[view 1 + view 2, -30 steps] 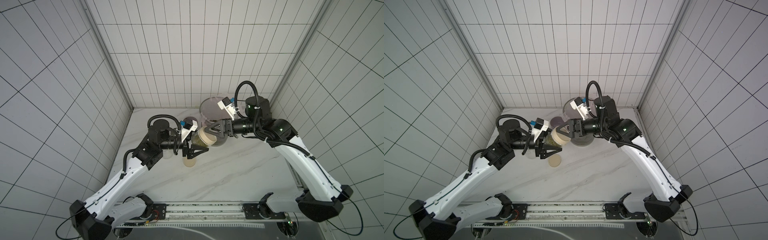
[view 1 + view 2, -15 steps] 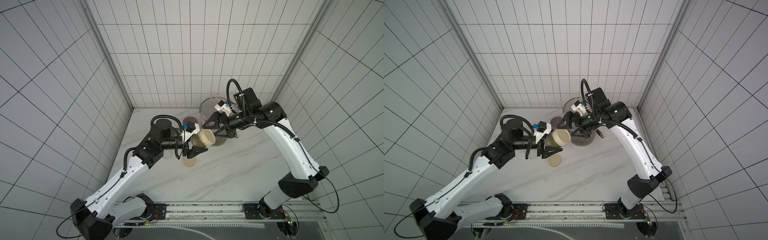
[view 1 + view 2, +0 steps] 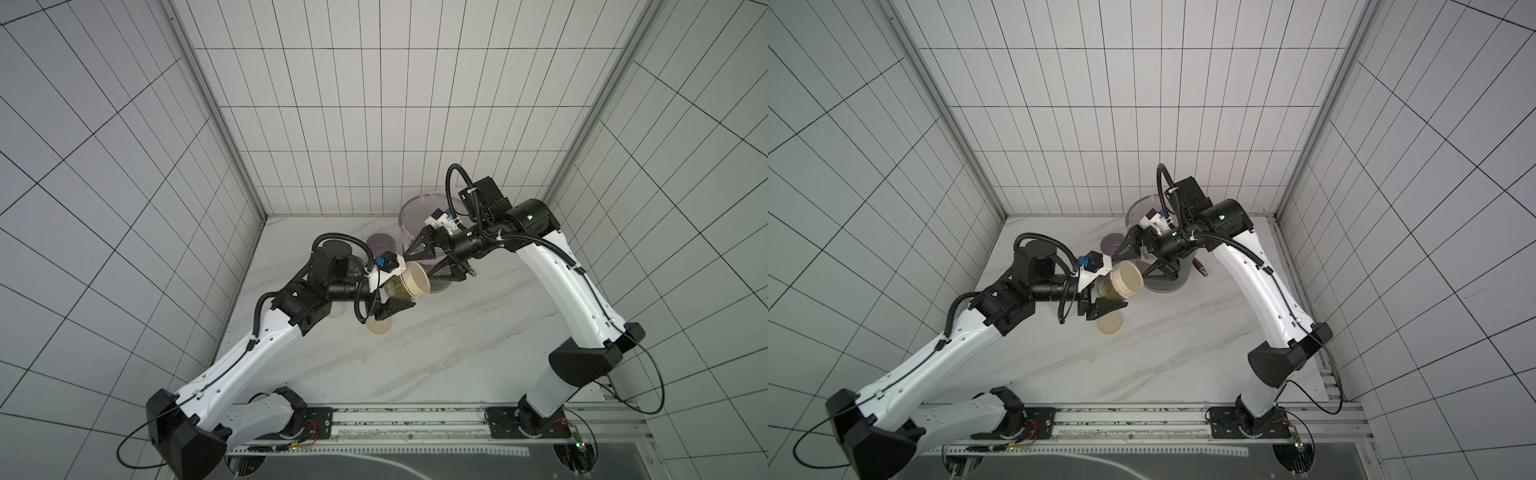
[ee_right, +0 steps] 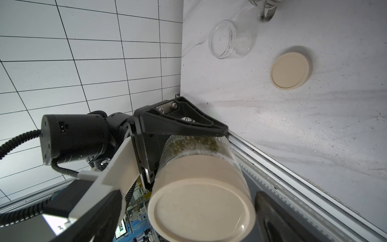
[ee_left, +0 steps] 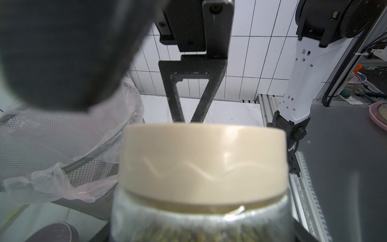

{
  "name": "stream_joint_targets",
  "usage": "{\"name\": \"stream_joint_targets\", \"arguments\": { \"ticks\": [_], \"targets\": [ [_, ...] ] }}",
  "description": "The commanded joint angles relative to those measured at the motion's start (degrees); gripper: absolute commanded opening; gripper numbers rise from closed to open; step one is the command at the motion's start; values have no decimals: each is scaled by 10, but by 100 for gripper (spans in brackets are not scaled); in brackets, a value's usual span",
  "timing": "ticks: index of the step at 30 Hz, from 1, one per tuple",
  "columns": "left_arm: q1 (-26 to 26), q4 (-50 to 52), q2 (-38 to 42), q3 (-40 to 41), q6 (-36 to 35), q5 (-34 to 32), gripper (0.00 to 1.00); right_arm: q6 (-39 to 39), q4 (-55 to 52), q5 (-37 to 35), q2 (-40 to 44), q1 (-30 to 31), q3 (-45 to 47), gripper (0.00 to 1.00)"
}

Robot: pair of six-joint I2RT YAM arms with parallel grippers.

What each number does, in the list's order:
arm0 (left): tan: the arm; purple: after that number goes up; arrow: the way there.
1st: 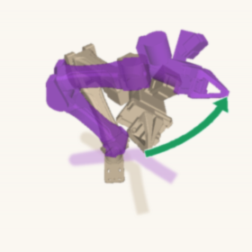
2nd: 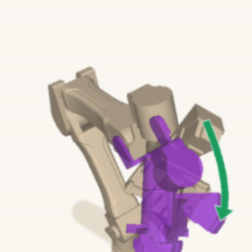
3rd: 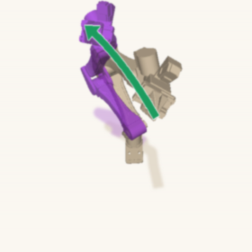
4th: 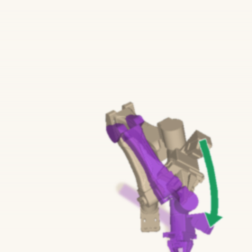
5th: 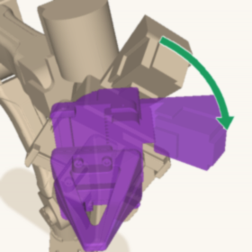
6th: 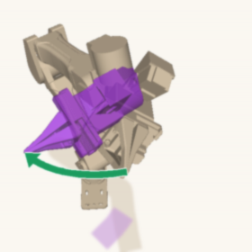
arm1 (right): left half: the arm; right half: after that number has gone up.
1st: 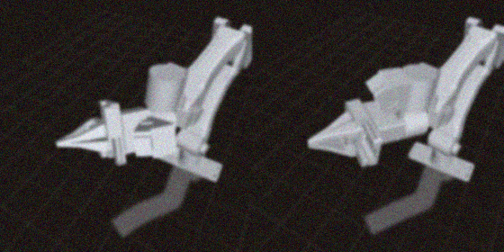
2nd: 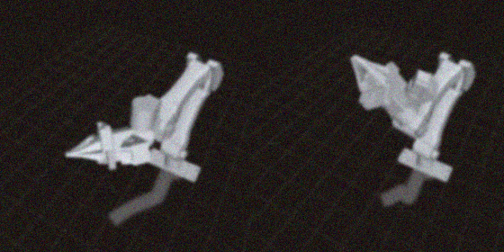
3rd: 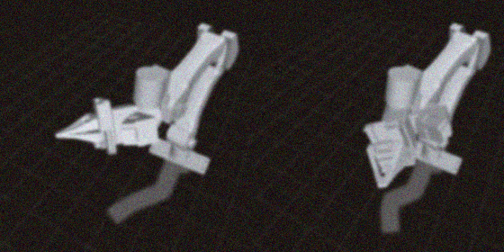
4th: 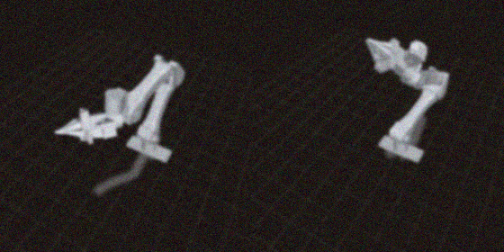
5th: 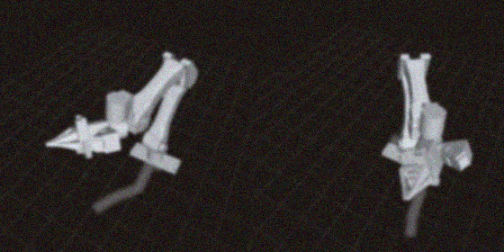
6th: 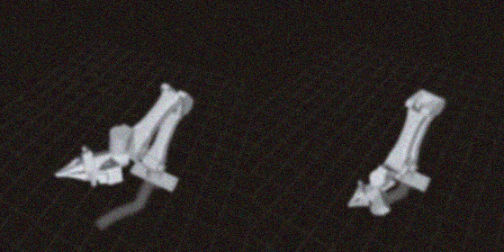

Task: Empty moldy mung beans from jars
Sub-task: Unscrew the lid from the jar.

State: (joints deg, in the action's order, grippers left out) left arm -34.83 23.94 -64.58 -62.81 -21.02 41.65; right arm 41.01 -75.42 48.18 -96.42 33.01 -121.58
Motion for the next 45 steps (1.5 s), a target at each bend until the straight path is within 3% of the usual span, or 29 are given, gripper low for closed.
{"name": "stream_joint_targets", "arguments": {
  "ticks": [1, 15, 27, 33, 40, 45],
  "targets": [
    [-2, -18, -2, -27, -26, -8, 24, -6, -17, 12, 15, 2, 36, 100],
    [-2, -50, -6, -20, -15, -9, 24, -18, -18, 11, 2, 0, 46, 99],
    [-2, -81, -6, -10, 19, -4, 24, -51, -15, -4, -10, 1, 14, 79],
    [-2, -118, -10, 0, 66, 5, 23, -63, 6, -16, -5, 3, -7, 72],
    [-2, -198, -5, 22, 146, 18, 22, -86, 81, -13, 19, 8, 2, 57],
    [-1, -234, -9, 23, 194, 30, 22, -140, 99, -26, 22, 9, 0, 56]
  ]
}}
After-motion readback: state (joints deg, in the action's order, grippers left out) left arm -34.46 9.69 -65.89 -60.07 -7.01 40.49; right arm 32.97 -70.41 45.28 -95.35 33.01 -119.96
